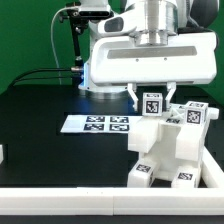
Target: Assemble chair
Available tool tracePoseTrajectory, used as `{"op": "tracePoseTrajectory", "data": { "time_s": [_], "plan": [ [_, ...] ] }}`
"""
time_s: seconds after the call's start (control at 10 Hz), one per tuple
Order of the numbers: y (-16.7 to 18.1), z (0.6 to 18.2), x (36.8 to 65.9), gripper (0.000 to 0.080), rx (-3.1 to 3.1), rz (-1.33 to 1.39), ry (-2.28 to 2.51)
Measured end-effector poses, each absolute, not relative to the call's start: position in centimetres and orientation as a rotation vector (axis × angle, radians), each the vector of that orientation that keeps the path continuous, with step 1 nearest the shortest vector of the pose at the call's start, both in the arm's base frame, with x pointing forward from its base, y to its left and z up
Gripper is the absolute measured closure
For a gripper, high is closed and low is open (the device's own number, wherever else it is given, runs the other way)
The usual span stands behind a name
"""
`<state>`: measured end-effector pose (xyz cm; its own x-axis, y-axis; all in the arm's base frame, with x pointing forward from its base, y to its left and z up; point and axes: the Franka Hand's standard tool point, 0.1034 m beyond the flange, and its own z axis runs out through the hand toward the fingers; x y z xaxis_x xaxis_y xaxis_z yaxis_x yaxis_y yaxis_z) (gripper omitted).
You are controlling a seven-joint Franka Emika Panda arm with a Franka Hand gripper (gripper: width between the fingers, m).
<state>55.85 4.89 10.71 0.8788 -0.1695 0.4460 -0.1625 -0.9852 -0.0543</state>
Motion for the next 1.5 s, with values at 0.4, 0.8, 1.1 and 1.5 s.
{"op": "tracePoseTrajectory", "data": {
  "time_s": [0.4,0.8,1.1,1.5],
  "plan": [
    [4.9,10.7,55.9,0.052,-3.03,-0.724,0.268],
    [4.9,10.7,55.8,0.0219,-3.03,-0.723,0.268],
    [4.9,10.7,55.8,0.0154,-3.03,-0.723,0.268],
    [4.4,11.9,56.5,0.0151,-3.034,-0.386,0.316]
  ]
}}
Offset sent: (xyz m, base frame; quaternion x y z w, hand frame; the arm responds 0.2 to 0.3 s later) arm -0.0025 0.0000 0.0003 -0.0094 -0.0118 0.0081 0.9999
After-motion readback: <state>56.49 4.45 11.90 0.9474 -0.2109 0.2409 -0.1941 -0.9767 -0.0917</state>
